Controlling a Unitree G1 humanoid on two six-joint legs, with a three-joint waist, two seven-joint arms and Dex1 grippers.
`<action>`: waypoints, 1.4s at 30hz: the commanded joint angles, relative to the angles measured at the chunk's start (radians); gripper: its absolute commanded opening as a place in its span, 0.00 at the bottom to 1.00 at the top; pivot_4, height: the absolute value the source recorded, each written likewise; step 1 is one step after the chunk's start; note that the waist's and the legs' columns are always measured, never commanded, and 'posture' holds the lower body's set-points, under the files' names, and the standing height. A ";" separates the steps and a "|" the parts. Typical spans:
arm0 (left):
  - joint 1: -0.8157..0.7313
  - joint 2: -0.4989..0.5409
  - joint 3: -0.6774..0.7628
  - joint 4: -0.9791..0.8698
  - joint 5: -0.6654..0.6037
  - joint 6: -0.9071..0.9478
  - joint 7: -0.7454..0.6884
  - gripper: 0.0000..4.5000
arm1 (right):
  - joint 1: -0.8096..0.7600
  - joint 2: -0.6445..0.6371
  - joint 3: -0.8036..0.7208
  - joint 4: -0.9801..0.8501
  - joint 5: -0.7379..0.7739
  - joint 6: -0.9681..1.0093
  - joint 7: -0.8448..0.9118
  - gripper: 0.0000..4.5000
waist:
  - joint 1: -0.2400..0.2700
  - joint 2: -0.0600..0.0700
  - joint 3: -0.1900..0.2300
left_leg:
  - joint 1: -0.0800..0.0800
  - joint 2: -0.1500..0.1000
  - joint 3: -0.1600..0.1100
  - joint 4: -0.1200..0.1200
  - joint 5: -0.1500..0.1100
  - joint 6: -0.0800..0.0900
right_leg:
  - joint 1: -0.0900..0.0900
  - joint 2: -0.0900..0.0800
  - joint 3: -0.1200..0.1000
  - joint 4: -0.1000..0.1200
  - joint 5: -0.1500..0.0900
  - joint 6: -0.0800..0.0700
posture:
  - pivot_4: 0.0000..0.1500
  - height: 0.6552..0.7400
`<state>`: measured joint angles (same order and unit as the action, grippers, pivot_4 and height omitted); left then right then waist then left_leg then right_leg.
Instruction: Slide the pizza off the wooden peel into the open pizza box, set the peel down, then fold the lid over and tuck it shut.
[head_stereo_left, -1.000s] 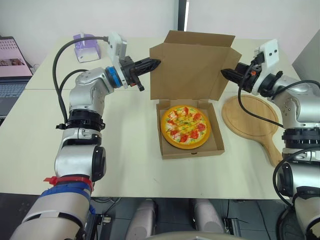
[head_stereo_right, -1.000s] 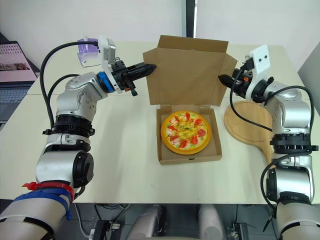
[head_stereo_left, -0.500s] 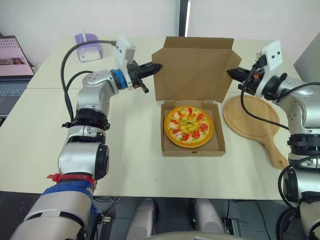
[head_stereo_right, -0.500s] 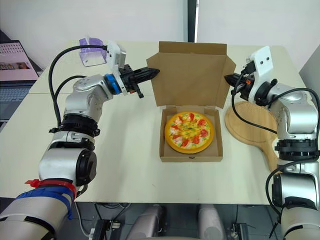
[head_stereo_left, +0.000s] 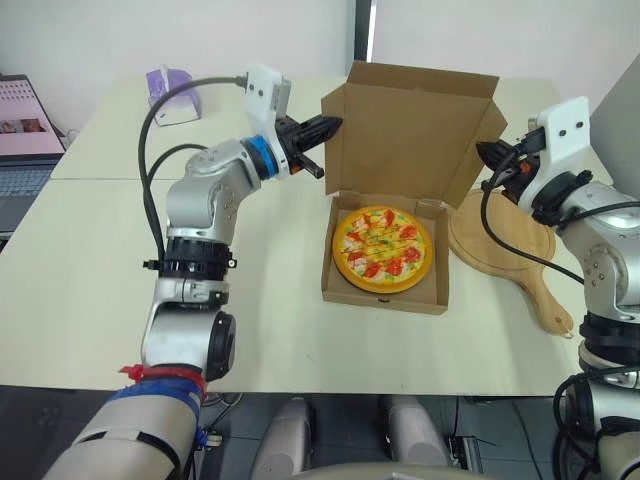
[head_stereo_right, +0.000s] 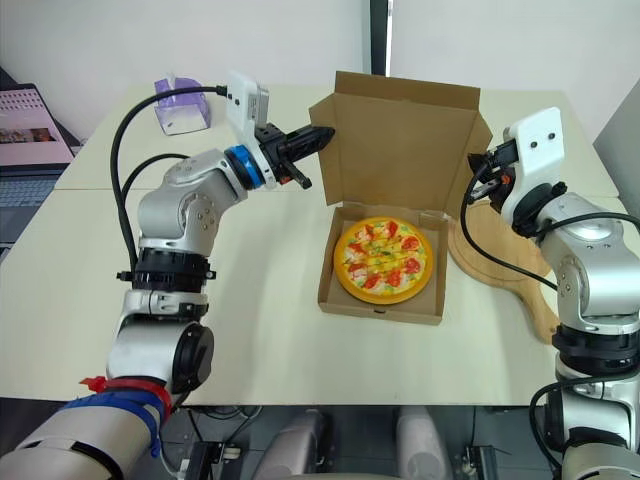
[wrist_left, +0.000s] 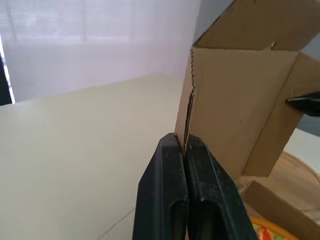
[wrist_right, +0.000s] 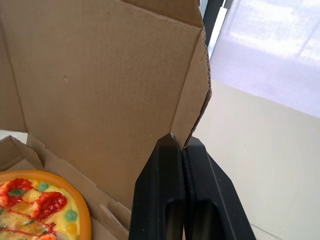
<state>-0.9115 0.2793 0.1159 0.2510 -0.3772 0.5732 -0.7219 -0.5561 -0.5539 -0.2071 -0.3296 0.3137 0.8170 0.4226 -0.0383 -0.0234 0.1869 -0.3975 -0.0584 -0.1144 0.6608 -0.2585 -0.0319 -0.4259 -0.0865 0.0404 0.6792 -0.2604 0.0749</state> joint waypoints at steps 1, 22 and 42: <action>0.052 -0.018 0.028 -0.163 -0.055 0.056 0.073 0.00 | 0.020 0.031 -0.036 -0.082 0.023 0.029 -0.056 0.01 | 0.001 0.000 0.000 | 0.000 0.000 0.000 0.001 0.000 0.000 | 0.000 0.000 0.000 0.000 0.000 0.000 | 1.00 1.00; 0.253 -0.124 0.024 -0.375 -0.138 0.024 0.241 0.00 | 0.070 0.133 -0.035 -0.206 0.120 0.157 -0.178 0.01 | 0.007 0.000 0.000 | 0.002 -0.001 0.003 0.002 0.000 0.000 | 0.002 0.000 0.001 -0.001 0.000 0.000 | 1.00 1.00; 0.530 -0.109 -0.077 -0.585 -0.094 -0.100 0.260 0.00 | 0.237 0.214 -0.053 -0.396 0.227 0.300 -0.239 0.01 | 0.006 0.001 -0.001 | 0.005 -0.001 0.004 0.001 0.000 0.001 | 0.006 0.002 0.001 -0.003 0.000 0.000 | 1.00 1.00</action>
<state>-0.3850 0.1641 0.0537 -0.2852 -0.4662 0.4888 -0.4517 -0.3286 -0.3453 -0.2743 -0.6964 0.5099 1.0993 0.1824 -0.0320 -0.0226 0.1857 -0.3920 -0.0588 -0.1107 0.6619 -0.2588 -0.0313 -0.4196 -0.0846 0.0413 0.6766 -0.2606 0.0749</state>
